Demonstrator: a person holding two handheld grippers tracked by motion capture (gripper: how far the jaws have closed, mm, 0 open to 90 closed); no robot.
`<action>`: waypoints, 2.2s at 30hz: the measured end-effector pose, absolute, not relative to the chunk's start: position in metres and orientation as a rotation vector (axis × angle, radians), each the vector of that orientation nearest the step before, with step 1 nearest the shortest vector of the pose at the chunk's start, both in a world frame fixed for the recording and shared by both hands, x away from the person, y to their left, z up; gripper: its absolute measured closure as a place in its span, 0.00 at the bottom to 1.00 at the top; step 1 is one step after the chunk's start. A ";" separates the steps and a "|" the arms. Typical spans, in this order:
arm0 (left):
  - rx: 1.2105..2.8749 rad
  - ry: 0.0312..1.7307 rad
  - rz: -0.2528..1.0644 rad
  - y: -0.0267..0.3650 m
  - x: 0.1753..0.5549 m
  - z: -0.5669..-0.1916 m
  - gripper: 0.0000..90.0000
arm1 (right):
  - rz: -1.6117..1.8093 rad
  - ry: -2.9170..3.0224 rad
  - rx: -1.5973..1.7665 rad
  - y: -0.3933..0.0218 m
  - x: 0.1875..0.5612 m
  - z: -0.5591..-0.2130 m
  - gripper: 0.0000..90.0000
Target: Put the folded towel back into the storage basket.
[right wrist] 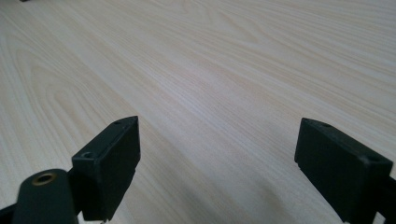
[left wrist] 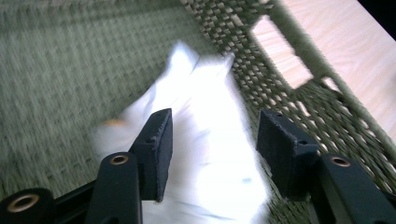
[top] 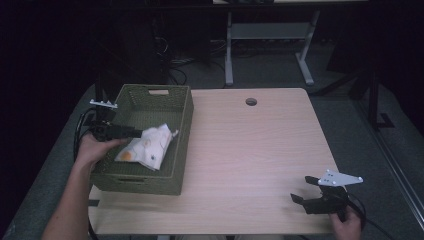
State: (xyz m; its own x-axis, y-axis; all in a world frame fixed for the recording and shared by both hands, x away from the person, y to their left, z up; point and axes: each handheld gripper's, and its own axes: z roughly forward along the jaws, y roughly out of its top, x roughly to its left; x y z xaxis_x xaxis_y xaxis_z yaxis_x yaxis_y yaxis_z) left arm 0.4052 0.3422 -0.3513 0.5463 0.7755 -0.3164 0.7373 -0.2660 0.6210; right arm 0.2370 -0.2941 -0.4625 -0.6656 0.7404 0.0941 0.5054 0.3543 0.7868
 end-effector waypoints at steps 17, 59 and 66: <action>2.281 1.251 -0.093 0.303 0.405 -0.386 0.67 | 1.218 2.351 1.084 -0.293 0.236 -0.461 0.15; 2.519 1.468 -0.024 0.258 0.419 -0.410 0.95 | 1.246 2.335 1.052 -0.301 0.237 -0.454 0.15; 2.518 1.483 -0.015 0.263 0.423 -0.415 0.93 | 1.241 2.340 1.047 -0.300 0.237 -0.454 0.15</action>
State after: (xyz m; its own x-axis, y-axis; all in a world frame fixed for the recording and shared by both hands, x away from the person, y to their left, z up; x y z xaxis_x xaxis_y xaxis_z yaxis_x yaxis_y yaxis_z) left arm 0.4232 0.2627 -0.4152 0.4909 0.8630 -0.1193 0.8653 -0.4670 0.1821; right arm 0.2368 -0.3004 -0.4537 -0.6924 0.7176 0.0757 0.4652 0.3637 0.8070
